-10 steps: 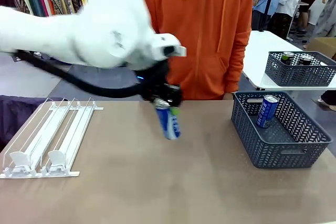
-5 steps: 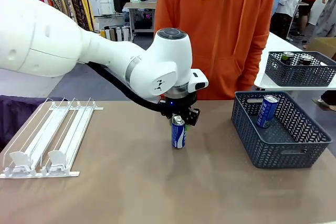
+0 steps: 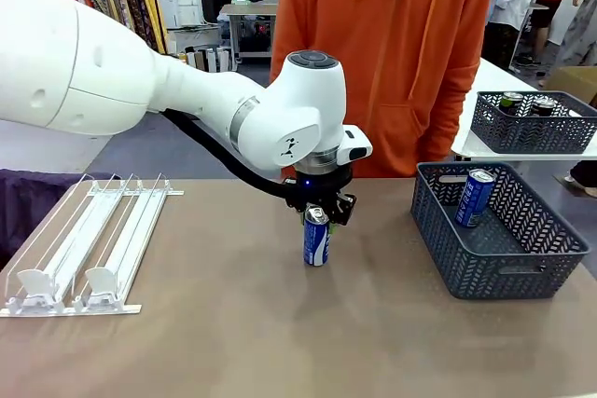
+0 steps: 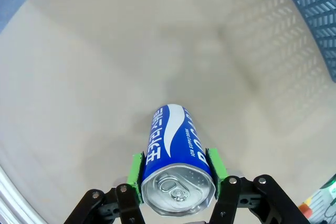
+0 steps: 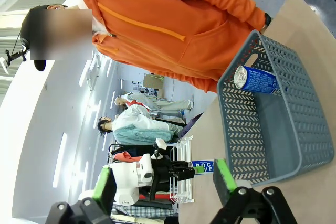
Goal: Retrieve and store the cans from the dispenser.
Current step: Pick up one can from the Automatic Can Dispenser and place it in the middle of the table.
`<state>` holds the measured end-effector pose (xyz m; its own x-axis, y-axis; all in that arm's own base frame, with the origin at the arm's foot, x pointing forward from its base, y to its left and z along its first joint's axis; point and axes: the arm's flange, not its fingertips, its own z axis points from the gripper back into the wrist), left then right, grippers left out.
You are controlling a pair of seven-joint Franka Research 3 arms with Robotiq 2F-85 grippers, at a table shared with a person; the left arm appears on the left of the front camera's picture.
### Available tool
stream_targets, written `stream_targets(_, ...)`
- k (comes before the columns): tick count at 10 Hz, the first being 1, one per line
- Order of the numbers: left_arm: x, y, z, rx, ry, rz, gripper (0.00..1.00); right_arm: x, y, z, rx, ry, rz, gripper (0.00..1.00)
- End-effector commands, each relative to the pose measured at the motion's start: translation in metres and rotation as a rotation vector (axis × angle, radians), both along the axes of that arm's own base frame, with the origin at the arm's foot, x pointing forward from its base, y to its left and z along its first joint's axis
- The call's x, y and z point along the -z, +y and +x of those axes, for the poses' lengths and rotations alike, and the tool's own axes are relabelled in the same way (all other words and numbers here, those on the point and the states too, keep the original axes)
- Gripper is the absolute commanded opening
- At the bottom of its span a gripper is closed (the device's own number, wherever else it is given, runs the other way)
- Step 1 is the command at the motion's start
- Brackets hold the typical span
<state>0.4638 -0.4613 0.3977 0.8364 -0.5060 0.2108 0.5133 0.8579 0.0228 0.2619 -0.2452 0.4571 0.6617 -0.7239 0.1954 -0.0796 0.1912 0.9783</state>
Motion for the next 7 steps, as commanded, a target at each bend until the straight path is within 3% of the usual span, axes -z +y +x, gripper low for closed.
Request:
stream_targets(1, -0.0005, 0.0048, -0.0029, 0.003, -0.018, -0.011, 0.0, -0.0014, 0.0008, 0.0017, 0.003, -0.023, 0.004, 1.0)
stream_targets(3, 0.0001, -0.0002, -0.0002, 0.001, -0.001, -0.001, 0.0, -0.0014, 0.0008, 0.0017, 0.003, -0.023, 0.004, 1.0)
stream_targets(4, -0.0002, 0.0013, -0.0023, 0.009, -0.005, -0.008, 0.33, -0.0014, 0.0008, 0.0017, 0.003, -0.023, 0.004, 1.0)
stream_targets(5, -0.0015, 0.0019, -0.0019, 0.026, -0.01, -0.015, 0.91, -0.0014, 0.0008, 0.0017, 0.003, -0.023, 0.004, 1.0)
stream_targets(6, -0.0034, 0.003, -0.0024, 0.027, -0.004, -0.02, 1.0, -0.0014, 0.0008, 0.0017, 0.003, -0.023, 0.004, 1.0)
stream_targets(7, -0.0064, 0.0044, -0.0032, 0.03, -0.011, -0.024, 1.0, -0.0014, 0.0008, 0.0017, 0.003, -0.023, 0.004, 1.0)
